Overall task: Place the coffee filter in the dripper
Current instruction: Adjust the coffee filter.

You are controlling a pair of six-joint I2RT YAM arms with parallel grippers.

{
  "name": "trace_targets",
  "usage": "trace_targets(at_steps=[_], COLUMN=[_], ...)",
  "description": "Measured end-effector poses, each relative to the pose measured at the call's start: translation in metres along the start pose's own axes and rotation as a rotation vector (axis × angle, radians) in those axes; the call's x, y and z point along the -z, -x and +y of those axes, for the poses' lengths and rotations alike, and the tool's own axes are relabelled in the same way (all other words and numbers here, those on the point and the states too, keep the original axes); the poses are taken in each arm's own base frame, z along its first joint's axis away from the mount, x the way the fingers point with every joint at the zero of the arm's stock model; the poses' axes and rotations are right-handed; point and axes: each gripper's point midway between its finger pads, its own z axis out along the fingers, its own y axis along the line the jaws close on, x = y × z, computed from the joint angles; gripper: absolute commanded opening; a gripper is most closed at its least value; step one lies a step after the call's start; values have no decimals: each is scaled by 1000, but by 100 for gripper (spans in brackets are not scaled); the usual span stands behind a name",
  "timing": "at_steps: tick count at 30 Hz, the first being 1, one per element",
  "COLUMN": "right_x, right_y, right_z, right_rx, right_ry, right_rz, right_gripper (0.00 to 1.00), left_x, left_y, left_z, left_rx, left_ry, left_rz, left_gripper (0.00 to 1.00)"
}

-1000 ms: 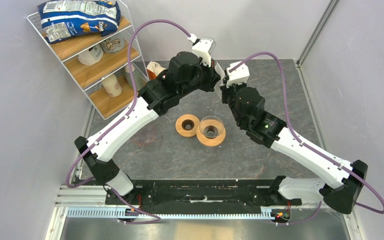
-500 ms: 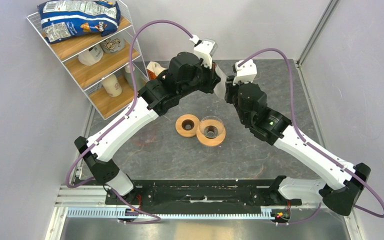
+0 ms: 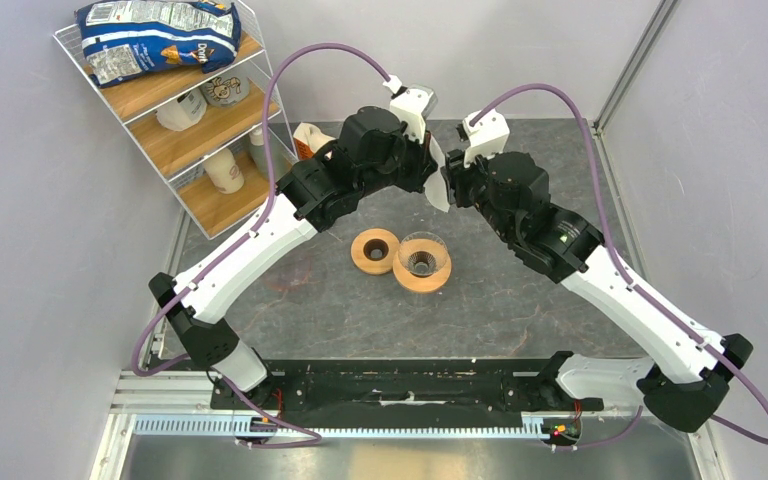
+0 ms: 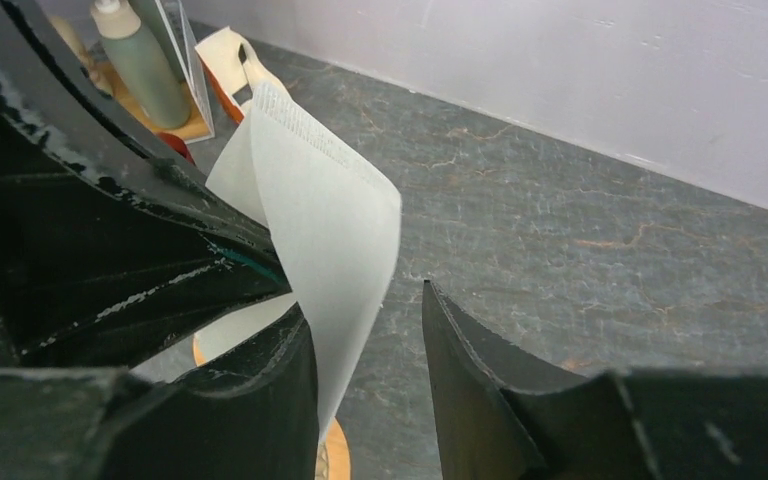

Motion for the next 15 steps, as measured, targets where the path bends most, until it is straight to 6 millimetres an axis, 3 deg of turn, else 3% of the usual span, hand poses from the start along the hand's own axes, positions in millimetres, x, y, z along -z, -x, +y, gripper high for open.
trace_targets(at_steps=[12,15], right_x=[-8,-8], right_y=[-30,-33], right_z=[-6,-11], right_rx=[101,100], right_ry=[-36,-41], right_rz=[129,140], right_gripper=[34,25], left_x=[2,6], left_y=[-6,-6], left_z=[-6,-9], left_rx=[-1,-1], left_ry=[-39,-54], left_rz=[27,33], left_gripper=[2,2])
